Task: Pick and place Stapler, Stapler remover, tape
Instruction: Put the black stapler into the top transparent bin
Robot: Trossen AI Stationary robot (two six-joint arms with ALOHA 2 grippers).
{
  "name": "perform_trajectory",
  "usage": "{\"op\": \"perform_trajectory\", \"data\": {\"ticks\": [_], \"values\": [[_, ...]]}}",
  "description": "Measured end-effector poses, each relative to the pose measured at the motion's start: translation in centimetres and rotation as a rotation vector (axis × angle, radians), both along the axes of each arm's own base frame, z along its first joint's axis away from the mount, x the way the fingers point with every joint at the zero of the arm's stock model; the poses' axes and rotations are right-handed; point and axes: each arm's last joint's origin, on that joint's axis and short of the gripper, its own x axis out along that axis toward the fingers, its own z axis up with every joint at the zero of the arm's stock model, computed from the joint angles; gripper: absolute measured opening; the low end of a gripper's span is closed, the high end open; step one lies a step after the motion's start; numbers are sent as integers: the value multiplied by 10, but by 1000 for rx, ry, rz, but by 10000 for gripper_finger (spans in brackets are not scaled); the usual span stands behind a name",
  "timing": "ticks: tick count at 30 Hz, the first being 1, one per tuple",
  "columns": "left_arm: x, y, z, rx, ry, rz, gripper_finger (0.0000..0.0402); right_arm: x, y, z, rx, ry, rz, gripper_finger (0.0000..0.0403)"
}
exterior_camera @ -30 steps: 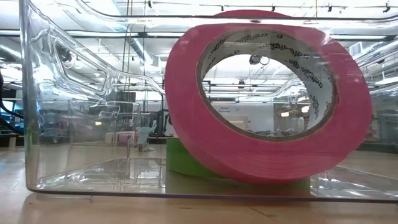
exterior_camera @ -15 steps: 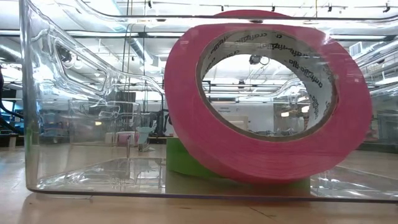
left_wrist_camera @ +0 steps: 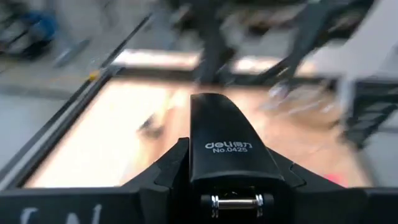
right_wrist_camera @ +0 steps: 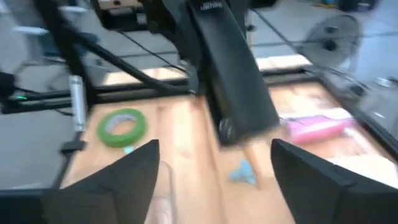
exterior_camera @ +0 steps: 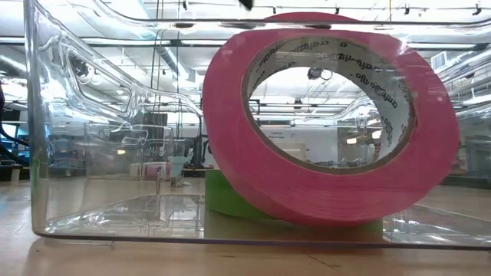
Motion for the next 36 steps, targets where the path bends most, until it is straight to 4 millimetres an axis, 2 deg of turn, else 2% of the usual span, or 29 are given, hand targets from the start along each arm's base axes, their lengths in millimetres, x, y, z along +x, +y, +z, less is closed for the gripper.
{"op": "perform_trajectory", "data": {"ticks": [4,9,12,15,18,24,30,36], "values": [[-20,18,0,23,84,180,137,-3,-2,-3,4,35,-53,316],[-53,41,-4,31,183,486,137,-6,-1,-5,33,63,-65,298],[-76,50,-5,29,194,672,137,-7,0,-7,34,78,-63,284],[-95,55,-11,26,119,847,137,-7,1,-6,35,77,-61,272],[-107,58,-28,4,77,925,137,-7,1,-6,42,77,-46,262],[-121,63,-76,4,33,1058,137,-7,3,-5,50,65,-32,250],[-124,73,-118,21,52,1172,137,-6,3,-4,53,54,-32,245],[-121,89,-141,-24,12,1266,137,-4,4,0,66,9,-29,244]]}}
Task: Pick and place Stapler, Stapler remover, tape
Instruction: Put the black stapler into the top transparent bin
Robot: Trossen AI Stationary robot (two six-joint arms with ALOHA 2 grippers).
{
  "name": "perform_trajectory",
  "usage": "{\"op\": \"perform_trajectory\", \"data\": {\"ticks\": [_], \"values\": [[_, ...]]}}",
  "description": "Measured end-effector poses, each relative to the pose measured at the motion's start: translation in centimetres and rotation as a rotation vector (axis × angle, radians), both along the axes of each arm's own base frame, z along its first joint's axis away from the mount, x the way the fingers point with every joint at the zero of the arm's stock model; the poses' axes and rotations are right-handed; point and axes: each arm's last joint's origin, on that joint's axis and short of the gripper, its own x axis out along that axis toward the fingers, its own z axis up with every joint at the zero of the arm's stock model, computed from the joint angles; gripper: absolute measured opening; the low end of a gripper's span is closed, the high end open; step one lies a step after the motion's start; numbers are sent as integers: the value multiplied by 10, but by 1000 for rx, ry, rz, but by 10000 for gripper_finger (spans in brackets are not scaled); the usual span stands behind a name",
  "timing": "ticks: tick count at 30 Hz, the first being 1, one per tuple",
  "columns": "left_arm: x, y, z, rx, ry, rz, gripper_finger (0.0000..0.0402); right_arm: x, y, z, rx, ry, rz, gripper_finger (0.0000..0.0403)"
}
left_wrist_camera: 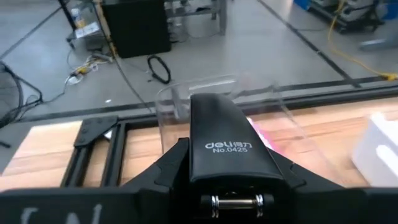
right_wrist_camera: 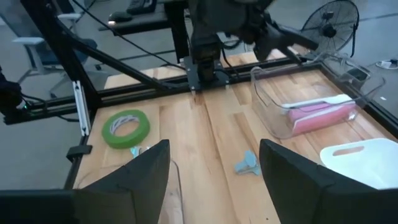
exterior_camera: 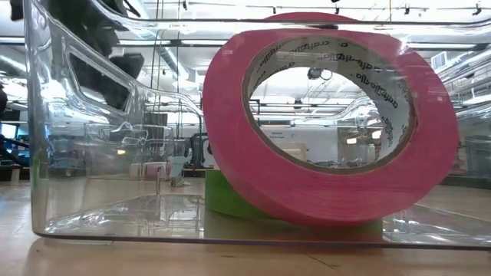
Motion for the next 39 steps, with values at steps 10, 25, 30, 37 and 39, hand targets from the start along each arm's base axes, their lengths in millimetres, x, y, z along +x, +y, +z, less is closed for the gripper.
{"op": "perform_trajectory", "data": {"ticks": [10,25,30,37,39], "values": [[9,32,-14,-29,-1,-3,137,0,0,0,-3,-4,3,244],[22,59,-35,-72,113,49,137,0,4,1,-24,-14,24,244],[31,70,-49,-102,129,63,137,-1,6,1,-25,-11,30,244],[34,75,-59,-164,123,60,208,-2,7,0,-47,-1,41,244],[35,75,-59,-180,109,37,241,-2,7,0,-49,-1,41,244]]}}
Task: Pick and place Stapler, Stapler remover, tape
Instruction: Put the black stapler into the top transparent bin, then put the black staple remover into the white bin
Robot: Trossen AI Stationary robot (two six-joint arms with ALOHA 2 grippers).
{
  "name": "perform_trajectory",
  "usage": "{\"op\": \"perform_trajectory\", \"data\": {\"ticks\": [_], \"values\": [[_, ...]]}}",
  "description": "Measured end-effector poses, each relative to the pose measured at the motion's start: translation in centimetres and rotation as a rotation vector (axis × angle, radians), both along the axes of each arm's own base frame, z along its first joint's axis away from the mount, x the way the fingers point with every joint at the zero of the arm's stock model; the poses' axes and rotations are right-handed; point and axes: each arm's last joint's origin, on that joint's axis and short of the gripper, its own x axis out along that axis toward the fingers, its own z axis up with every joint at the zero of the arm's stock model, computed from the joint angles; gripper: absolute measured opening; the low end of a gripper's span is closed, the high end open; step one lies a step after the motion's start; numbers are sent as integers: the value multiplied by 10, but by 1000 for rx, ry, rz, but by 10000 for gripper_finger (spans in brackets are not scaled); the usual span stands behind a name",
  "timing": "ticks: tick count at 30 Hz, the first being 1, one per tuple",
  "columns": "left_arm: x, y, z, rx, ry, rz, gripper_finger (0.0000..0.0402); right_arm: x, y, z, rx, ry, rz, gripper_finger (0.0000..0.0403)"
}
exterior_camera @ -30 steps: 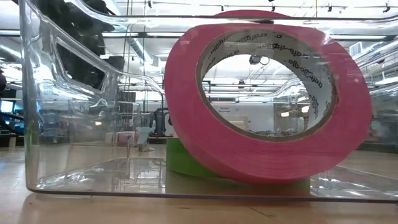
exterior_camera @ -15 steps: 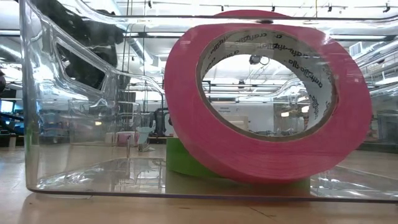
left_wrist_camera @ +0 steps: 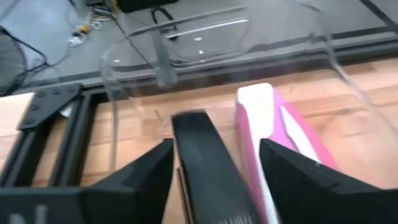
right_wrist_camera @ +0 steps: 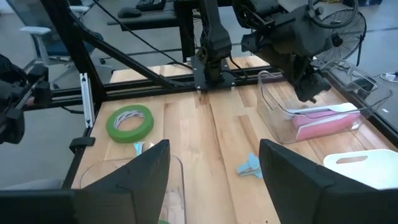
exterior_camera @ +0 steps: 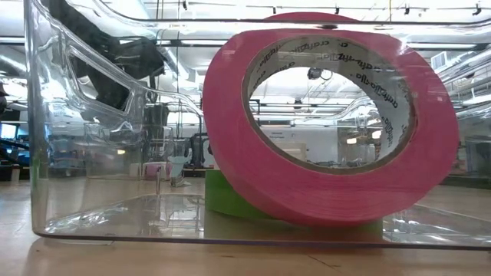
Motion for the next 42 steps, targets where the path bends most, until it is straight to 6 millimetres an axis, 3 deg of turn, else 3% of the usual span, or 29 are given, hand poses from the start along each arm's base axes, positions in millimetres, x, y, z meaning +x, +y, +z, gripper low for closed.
{"op": "perform_trajectory", "data": {"ticks": [5,10,15,23,28,42], "values": [[-1,-2,7,-4,-35,-40,277,0,0,0,-1,1,-1,244],[-6,-5,23,7,-120,-77,270,0,0,-1,-3,8,-1,244],[-11,-13,45,-36,-237,-297,256,-4,-2,-9,1,90,-38,244],[-11,-38,70,-123,-447,-748,249,-29,-22,-37,7,353,-481,244],[-3,-54,80,-119,-535,-929,249,-44,-37,-49,67,426,-724,244],[8,-93,88,-93,-567,-1187,250,-56,-84,-141,214,459,-1012,244]]}}
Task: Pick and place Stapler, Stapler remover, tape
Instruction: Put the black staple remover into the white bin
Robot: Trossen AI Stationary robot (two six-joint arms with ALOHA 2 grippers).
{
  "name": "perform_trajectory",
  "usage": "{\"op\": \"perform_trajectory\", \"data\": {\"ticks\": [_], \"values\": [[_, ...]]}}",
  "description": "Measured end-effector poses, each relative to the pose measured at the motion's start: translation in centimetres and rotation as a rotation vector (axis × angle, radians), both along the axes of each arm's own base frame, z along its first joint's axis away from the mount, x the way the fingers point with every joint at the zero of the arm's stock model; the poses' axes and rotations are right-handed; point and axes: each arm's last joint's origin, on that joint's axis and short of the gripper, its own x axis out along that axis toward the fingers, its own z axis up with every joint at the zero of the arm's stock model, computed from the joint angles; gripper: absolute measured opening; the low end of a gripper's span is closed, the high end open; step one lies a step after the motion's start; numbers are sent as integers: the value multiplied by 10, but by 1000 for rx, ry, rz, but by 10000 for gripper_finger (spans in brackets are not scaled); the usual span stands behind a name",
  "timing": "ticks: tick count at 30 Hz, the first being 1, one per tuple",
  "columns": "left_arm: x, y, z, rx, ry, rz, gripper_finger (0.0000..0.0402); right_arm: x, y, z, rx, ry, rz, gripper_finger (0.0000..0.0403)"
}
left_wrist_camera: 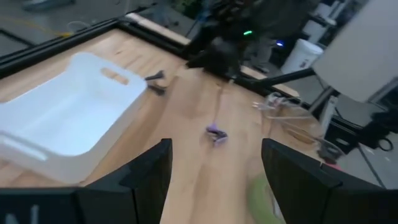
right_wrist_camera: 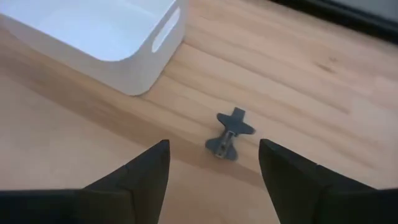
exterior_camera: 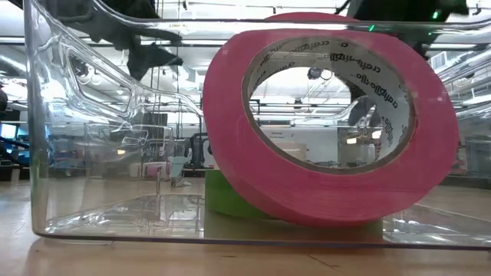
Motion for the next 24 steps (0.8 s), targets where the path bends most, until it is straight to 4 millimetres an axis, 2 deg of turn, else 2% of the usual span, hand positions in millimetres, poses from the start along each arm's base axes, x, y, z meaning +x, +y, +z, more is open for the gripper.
{"op": "perform_trajectory", "data": {"ticks": [11,24], "values": [[2,-10,4,33,-42,-12,250,-7,-23,-44,48,-121,-61,244],[1,-10,4,49,-39,6,250,-16,-35,-62,61,-159,-102,244]]}}
